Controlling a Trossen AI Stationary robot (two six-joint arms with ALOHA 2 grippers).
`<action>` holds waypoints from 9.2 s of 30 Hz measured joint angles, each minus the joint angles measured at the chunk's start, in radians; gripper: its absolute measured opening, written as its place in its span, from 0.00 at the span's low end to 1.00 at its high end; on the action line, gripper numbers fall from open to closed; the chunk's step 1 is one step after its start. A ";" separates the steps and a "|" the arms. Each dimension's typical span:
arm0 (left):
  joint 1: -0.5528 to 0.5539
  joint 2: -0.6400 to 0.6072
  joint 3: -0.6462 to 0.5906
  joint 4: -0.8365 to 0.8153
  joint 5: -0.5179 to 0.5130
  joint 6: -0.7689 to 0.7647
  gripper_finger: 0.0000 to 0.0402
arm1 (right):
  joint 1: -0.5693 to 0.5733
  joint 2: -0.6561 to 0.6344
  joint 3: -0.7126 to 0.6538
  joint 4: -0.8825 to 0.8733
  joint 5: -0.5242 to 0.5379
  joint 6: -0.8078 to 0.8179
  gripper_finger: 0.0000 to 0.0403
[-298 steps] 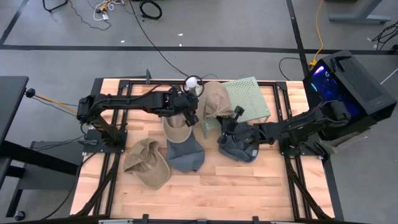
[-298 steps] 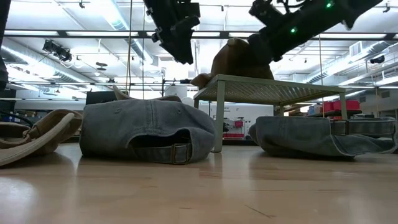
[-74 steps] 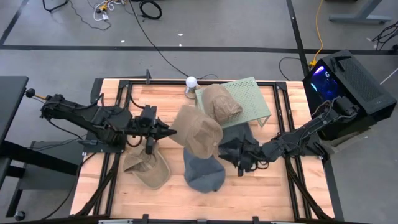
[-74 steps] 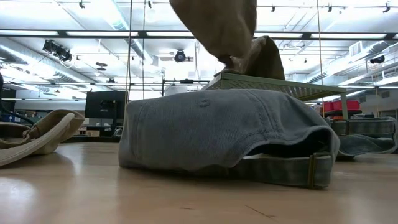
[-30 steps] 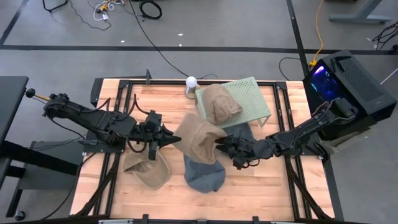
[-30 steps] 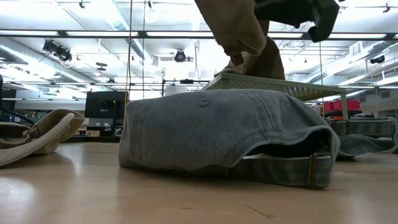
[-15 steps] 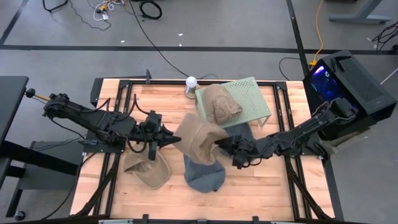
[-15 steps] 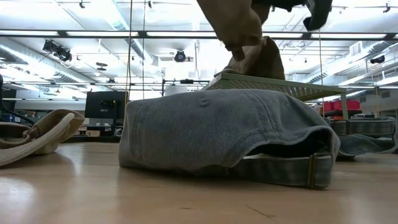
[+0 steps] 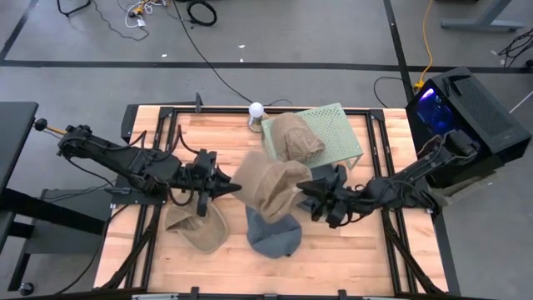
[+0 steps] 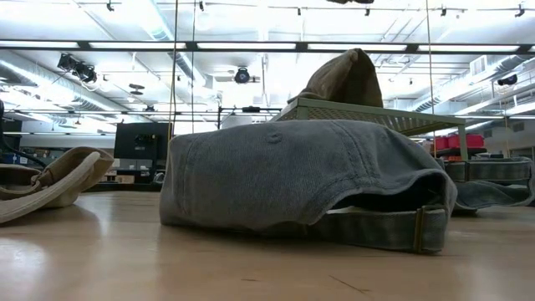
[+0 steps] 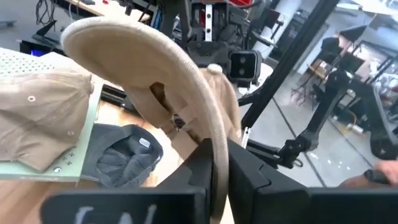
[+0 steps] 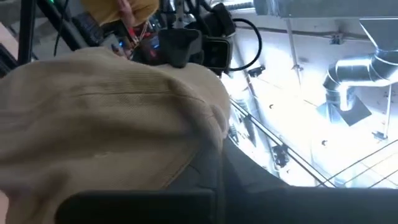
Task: Stack caps on shelf
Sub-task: Stack the top brown cap on the brown cap on the shelf
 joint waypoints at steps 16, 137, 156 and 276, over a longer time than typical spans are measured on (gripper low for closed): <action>0.001 0.000 0.000 0.000 0.044 0.094 0.66 | 0.083 -0.001 0.000 0.104 -0.032 -0.012 0.00; -0.003 0.094 -0.001 0.010 -0.321 0.571 0.63 | -0.745 0.013 0.342 -0.803 -0.165 0.576 0.01; -0.005 0.094 0.000 -0.050 -0.321 0.519 0.63 | -0.599 -0.293 -0.069 -0.429 -0.087 0.635 0.00; 0.400 0.513 0.001 0.287 -0.041 0.467 0.63 | -0.240 0.092 -0.170 0.169 0.334 0.981 0.01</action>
